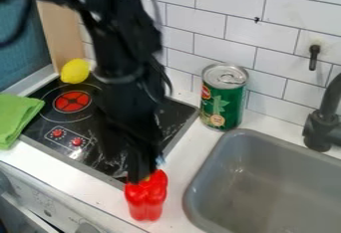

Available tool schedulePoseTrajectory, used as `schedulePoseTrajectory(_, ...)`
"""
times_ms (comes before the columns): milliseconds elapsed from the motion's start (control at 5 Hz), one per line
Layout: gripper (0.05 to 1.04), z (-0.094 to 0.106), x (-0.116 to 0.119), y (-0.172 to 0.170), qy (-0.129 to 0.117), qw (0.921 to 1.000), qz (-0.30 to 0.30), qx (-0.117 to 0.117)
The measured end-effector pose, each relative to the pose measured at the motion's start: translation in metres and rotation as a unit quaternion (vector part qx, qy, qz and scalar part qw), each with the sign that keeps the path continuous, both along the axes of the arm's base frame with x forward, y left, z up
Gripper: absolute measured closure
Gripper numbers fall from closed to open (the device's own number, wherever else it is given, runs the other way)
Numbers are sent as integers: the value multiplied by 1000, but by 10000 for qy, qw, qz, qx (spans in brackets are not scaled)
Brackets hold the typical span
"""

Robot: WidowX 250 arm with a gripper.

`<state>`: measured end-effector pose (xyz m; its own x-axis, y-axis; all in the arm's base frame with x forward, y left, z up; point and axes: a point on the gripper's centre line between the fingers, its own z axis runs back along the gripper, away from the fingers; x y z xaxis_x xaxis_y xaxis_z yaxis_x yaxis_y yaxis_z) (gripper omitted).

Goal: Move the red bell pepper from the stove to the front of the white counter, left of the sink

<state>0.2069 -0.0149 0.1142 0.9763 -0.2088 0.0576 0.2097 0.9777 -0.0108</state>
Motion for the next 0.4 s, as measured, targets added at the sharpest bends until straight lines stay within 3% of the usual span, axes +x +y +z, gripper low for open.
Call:
schedulePoseTrajectory(200,74,20,-5,5,-176,9996,63,-213)
schedulePoseTrajectory(400,79,62,-3,31,-580,9950,458,-674)
